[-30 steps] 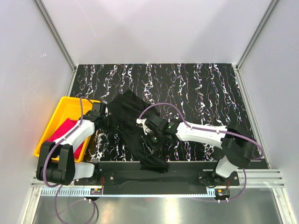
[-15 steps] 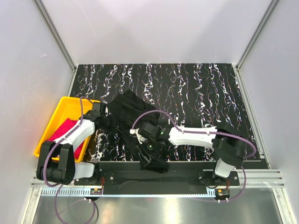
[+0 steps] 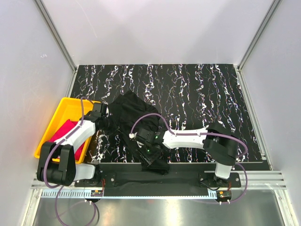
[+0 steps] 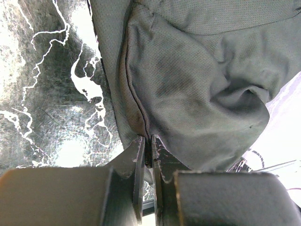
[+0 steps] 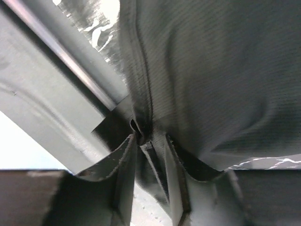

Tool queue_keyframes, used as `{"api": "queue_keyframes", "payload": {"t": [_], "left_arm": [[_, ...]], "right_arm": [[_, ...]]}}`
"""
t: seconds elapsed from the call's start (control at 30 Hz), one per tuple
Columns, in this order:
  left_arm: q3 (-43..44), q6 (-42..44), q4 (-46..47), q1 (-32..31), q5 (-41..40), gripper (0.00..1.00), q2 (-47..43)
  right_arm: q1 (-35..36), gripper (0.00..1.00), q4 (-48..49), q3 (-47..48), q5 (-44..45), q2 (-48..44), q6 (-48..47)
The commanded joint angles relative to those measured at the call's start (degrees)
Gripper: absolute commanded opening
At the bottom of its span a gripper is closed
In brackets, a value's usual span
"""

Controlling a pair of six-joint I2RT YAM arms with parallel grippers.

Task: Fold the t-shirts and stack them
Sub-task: Flatten the tshirt out

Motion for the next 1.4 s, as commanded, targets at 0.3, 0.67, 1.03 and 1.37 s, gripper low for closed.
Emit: {"api": "queue_keyframes", "payload": {"t": [0.3, 0.67, 1.03, 1.37], "left_arm": [[2.0, 1.5, 0.8, 0.5, 1.8, 0.11, 0.0], [13.8, 4.3, -7.2, 0.8, -4.8, 0.0, -11.5], [56.1, 17.9, -9.6, 0.8, -12.1, 0.0, -22.1], [82.4, 23.4, -5.6, -0.7, -10.5, 0.0, -21.5]], "right_arm": [[0.5, 0.0, 1.4, 2.3, 5.1, -1.3, 1.9], [0.6, 0.0, 3.5, 6.2, 2.5, -14.8, 1.6], [3.8, 0.0, -10.0, 43.2, -2.1, -13.2, -1.3], [10.8, 0.0, -16.6, 69.5, 0.4, -8.4, -2.7]]}}
